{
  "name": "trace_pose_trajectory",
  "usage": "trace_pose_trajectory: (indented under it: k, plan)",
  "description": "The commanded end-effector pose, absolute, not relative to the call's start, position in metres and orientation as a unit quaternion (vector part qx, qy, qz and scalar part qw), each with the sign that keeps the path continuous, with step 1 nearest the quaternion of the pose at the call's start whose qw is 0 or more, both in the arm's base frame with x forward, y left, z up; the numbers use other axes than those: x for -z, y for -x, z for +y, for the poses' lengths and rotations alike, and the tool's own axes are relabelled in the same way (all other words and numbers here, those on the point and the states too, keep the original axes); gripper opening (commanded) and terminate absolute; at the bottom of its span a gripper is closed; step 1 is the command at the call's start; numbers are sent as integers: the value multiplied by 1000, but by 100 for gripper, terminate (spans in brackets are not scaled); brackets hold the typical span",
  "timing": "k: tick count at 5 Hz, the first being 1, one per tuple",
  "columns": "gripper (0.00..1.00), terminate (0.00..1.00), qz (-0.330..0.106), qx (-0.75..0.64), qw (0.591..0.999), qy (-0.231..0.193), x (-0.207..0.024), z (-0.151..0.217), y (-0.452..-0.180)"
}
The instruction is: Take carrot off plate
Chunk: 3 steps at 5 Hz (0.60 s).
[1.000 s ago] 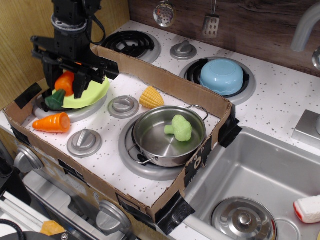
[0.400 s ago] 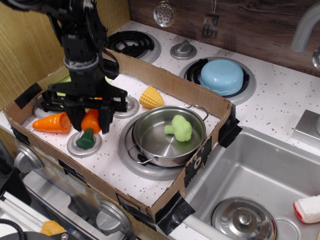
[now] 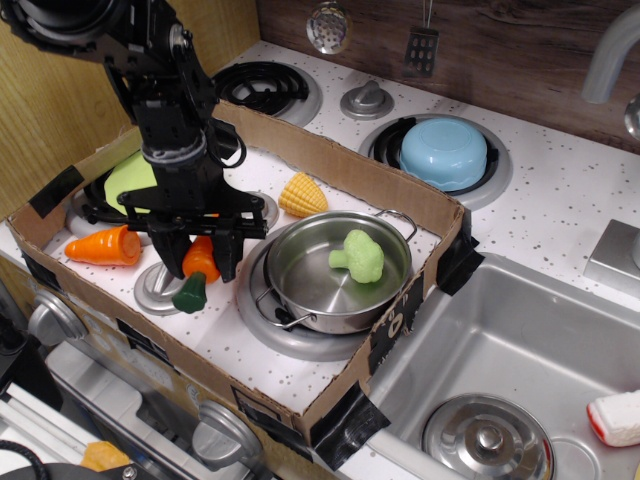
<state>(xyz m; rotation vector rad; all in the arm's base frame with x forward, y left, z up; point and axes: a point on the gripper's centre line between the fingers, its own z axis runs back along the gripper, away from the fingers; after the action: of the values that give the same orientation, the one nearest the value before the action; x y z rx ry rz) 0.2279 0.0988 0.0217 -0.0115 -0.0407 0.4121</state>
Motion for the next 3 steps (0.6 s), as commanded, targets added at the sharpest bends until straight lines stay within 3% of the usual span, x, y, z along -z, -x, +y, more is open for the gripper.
trace_pose_trajectory:
  k: [1,3]
  plan:
    - [100,0,-43,-194,980,16,-30,106,-241]
    - [100,0,-11,-184,983,-14,-60,97,-246]
